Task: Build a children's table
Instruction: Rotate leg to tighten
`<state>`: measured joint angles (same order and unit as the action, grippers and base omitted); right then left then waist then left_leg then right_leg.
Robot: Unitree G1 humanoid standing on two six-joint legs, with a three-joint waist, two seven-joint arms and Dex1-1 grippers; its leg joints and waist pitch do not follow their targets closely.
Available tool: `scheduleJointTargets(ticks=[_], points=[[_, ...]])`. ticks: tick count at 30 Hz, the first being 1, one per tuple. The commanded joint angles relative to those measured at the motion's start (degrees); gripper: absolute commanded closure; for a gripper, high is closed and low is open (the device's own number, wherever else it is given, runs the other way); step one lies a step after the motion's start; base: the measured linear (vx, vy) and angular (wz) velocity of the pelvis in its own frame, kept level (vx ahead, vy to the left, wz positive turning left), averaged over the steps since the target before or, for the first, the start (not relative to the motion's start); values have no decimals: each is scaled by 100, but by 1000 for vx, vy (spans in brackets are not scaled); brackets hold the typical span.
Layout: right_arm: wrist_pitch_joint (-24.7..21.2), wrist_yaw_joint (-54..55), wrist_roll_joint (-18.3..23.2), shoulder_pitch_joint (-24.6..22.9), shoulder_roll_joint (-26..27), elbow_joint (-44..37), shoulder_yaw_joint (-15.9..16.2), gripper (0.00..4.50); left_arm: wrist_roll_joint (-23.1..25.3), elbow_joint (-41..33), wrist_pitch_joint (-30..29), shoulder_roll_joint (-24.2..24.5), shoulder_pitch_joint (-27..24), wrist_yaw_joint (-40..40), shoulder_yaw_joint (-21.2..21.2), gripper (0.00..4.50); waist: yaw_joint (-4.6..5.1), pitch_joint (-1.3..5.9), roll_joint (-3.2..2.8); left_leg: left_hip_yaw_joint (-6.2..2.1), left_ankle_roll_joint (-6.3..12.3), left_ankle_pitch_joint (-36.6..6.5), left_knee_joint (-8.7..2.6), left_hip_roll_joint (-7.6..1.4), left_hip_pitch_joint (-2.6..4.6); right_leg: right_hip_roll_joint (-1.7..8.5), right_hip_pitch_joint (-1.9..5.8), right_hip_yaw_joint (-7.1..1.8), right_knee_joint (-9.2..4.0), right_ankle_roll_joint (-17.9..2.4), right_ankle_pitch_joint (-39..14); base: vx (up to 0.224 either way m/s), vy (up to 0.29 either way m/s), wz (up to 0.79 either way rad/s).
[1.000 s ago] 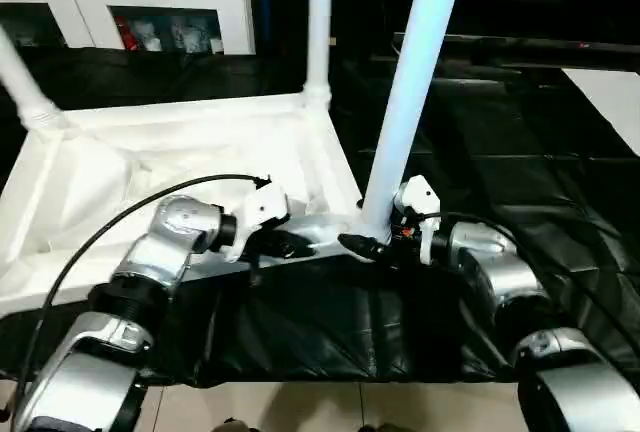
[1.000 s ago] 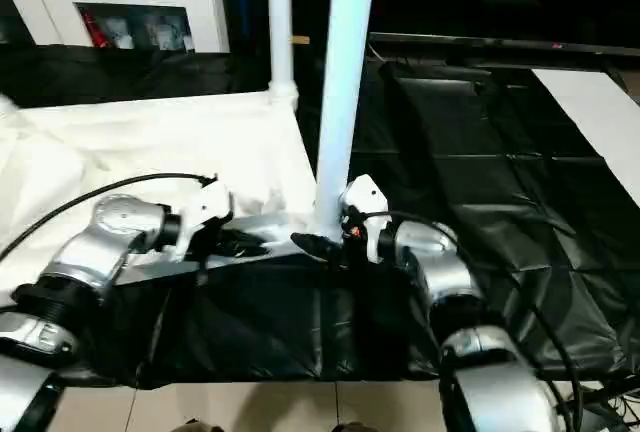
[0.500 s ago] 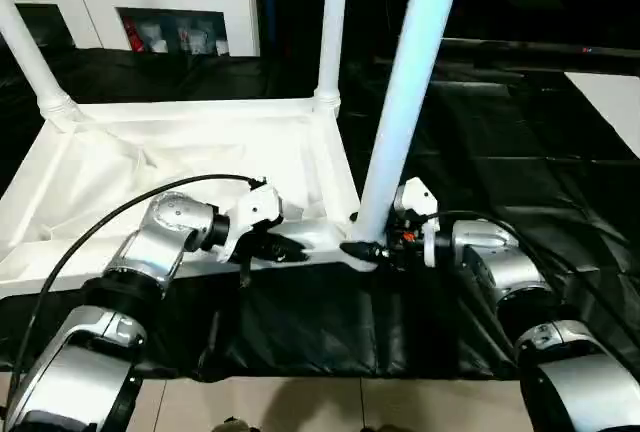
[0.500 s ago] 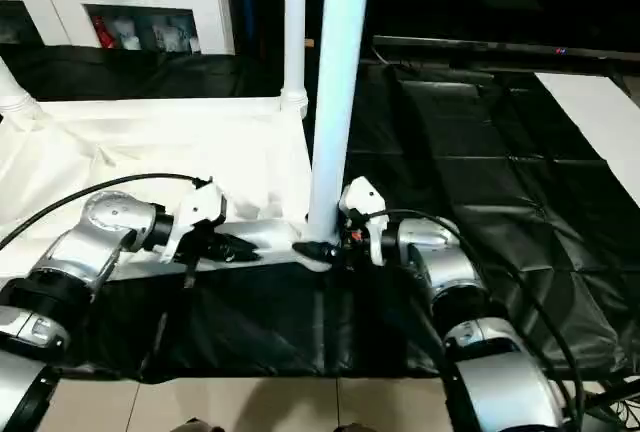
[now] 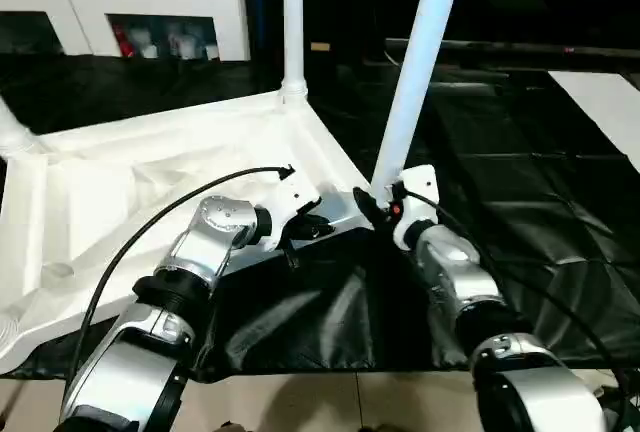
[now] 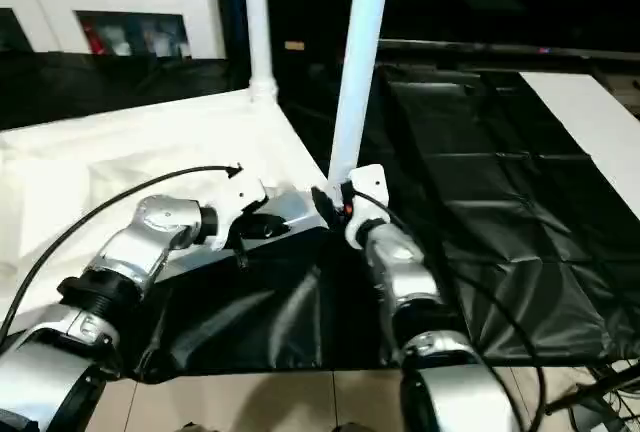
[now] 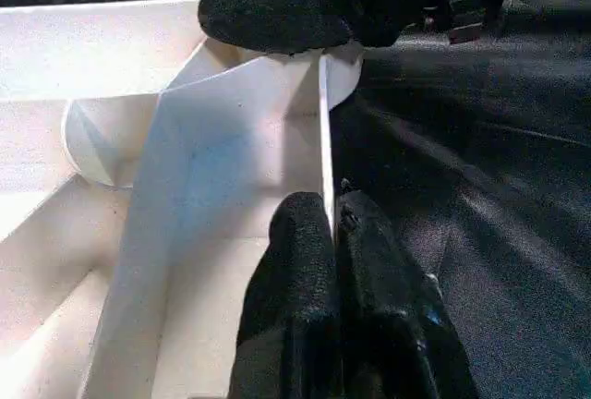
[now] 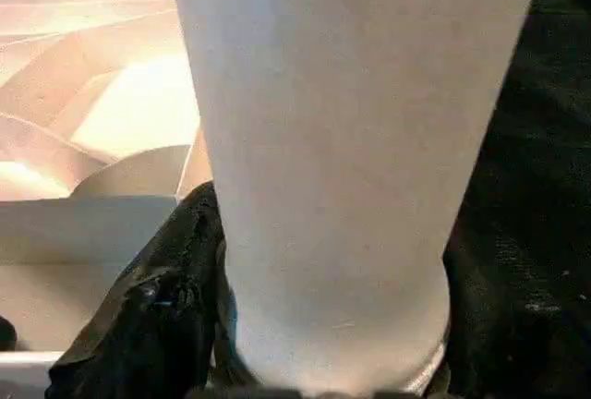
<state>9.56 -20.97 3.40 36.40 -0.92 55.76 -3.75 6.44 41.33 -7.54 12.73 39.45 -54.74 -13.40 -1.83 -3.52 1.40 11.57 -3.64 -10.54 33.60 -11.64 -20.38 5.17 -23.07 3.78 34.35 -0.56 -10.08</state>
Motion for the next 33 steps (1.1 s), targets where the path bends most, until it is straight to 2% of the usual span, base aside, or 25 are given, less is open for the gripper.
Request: scheduleJointTargets(ticks=[1, 4, 7, 9, 10, 11, 12, 13, 15, 17, 19, 20, 21, 23, 25, 28, 31, 33], points=[[-12, -459, -58, -45, 418, -91, 354, 102, -141, -221, 175, -286, -34, -285, -325, 450, 13, 350, 0, -124, 11, -1969, -461, -174, 59, 326, 161, -252, -516, -1055, -2281, 0, 0, 0], [1, -713, -41, -108, 274, -188, 381, 79, -166, -260, 336, -159, -65, -422, -303, 450, -1, 364, -12, -123, 56, -1823, -462, -182, 46, 328, 177, -258, -491, -1092, -2059, 0, 0, 0], [-15, -1181, -11, -182, 12, -340, 435, 48, -199, -368, 473, 46, -146, -675, -285, 450, -9, 388, -8, -105, 162, -1538, -438, -187, 19, 331, 220, -263, -427, -1247, -1557, 0, 0, 0], [-29, -1594, -44, -239, -256, -463, 561, 32, -206, -444, 503, 231, -212, -869, -268, 450, -27, 399, -11, -80, 239, -1326, -417, -185, 38, 305, 212, -262, -383, -1359, -1155, 0, 0, 0], [-22, -1762, -56, -253, -352, -493, 610, 32, -202, -442, 539, 298, -222, -932, -267, 450, -19, 405, -7, -78, 272, -1252, -410, -182, 21, 304, 228, -264, -360, -1409, -1017, 0, 0, 0], [0, -2231, -22, -274, -569, -562, 686, 32, -255, -439, 651, 447, -249, -1167, -252, 450, -38, 425, 4, -67, 381, -1059, -386, -178, 14, 304, 251, -257, -319, -1510, -730, 0, 0, 0], [15, -2474, 11, -280, -665, -588, 704, 32, -293, -439, 714, 514, -263, -1296, -244, 450, -38, 425, 4, -67, 381, -1059, -386, -178, 14, 304, 251, -257, -319, -1510, -730, 0, 0, 0], [-22, -2838, 79, -285, -778, -638, 732, 32, -309, -421, 775, 595, -269, -1394, -232, 450, -57, 441, 17, -60, 507, -828, -361, -184, -4, 297, 272, -254, -273, -1599, -374, 0, 0, 0], [-55, -3248, 134, -283, -909, -685, 780, 32, -343, -387, 826, 672, -269, -1513, -207, 450, -93, 436, 4, -47, 591, -704, -351, -201, -13, 285, 274, -240, -235, -1677, -197, 0, 0, 0], [-112, -3779, 139, -269, -1061, -715, 860, 32, -419, -356, 876, 790, -277, -1786, -177, 450, -120, 421, 4, -37, 591, -812, -347, -210, -14, 290, 262, -235, -243, -1690, -328, 0, 0, 0], [-209, -4196, 155, -223, -1168, -711, 933, 32, -459, -346, 920, 905, -284, -2003, -181, 450, -155, 404, 8, -36, 482, -1024, -359, -219, 3, 300, 248, -240, -278, -1637, -707, 0, 0, 0], [-253, -4304, 178, -212, -1188, -719, 945, 32, -473, -349, 925, 930, -288, -2047, -179, 450, -165, 400, -52, -42, 441, -1084, -366, -222, 15, 304, 239, -244, -283, -1633, -789, 0, 0, 0], [-260, -4414, 176, -183, -1222, -702, 967, 32, -495, -344, 939, 967, -290, -2124, -176, 450, -162, 394, -23, -39, 359, -1170, -370, -223, 13, 302, 234, -249, -302, -1593, -906, 0, 0, 0], [-258, -4623, 172, -101, -1315, -647, 1048, 48, -543, -350, 951, 1078, -297, -2323, -197, 450, -168, 391, -28, -49, 251, -1269, -379, -221, 22, 307, 226, -250, -320, -1541, -1143, 0, 0, 0], [-291, -4761, 178, -24, -1374, -608, 1087, 48, -562, -337, 978, 1165, -293, -2466, -215, 450, -168, 387, -9, -55, 197, -1314, -382, -218, 15, 308, 224, -253, -316, -1506, -1277, 0, 0, 0], [-369, -4919, 227, 33, -1408, -611, 1083, 83, -578, -303, 1032, 1226, -275, -2561, -214, 450, -189, 388, 7, -42, 166, -1318, -372, -227, 44, 315, 196, -265, -330, -1494, -1343, 0, 0, 0], [-408, -5079, 218, 24, -1408, -614, 1096, 106, -574, -317, 1033, 1287, -281, -2630, -211, 450, -196, 394, 50, -54, 191, -1184, -377, -228, 8, 315, 217, -253, -297, -1479, -1244, 0, 0, 0], [-415, -5094, 216, 16, -1403, -612, 1102, 115, -578, -325, 1021, 1295, -285, -2634, -206, 450, -195, 395, 30, -52, 196, -1143, -374, -229, 13, 314, 209, -253, -292, -1494, -1185, 0, 0, 0]])
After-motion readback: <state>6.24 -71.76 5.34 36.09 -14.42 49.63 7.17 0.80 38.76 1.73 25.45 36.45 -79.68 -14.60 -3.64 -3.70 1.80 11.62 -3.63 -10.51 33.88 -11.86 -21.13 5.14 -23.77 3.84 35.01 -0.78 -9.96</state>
